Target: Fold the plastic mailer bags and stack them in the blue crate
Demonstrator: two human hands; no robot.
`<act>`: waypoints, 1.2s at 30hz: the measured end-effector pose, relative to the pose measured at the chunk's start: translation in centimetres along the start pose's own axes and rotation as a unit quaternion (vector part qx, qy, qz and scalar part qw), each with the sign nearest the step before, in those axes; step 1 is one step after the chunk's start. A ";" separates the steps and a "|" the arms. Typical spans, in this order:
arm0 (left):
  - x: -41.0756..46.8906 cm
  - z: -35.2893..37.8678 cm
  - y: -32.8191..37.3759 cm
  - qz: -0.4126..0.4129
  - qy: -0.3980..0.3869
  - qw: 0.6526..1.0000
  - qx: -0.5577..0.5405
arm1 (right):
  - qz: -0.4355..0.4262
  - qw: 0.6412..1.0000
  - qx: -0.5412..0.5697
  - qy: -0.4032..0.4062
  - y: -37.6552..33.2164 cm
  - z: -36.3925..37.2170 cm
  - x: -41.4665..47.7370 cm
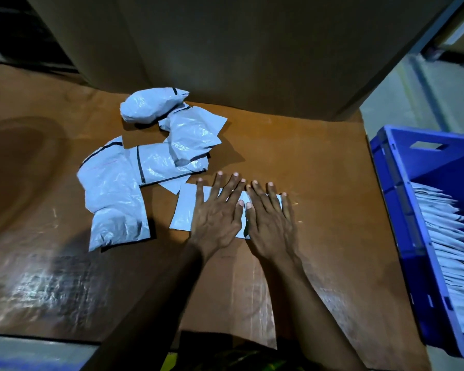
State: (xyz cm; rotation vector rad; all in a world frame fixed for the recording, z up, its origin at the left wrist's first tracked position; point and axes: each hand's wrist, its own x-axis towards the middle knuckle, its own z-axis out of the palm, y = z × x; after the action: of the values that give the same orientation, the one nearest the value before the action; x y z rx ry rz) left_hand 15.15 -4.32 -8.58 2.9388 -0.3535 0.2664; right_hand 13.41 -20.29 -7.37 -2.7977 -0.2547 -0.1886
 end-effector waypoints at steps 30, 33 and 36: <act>-0.9 -0.6 -6.2 -0.015 -0.030 0.993 -0.110 | -0.018 0.999 -0.030 -0.005 -3.9 2.4 3.1; -1.0 -0.4 -6.9 -0.027 -0.021 0.993 -0.110 | 0.018 1.000 -0.019 0.018 -3.0 2.3 2.7; -1.2 -0.5 -7.2 -0.030 -0.021 0.994 -0.101 | 0.045 0.999 -0.010 0.021 -1.7 1.7 2.0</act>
State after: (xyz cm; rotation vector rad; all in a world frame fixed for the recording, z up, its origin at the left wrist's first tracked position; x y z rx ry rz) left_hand 15.74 2.93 -9.37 2.7533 -0.2791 0.1502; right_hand 15.16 -17.85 -8.19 -2.8138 -0.1167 -0.2294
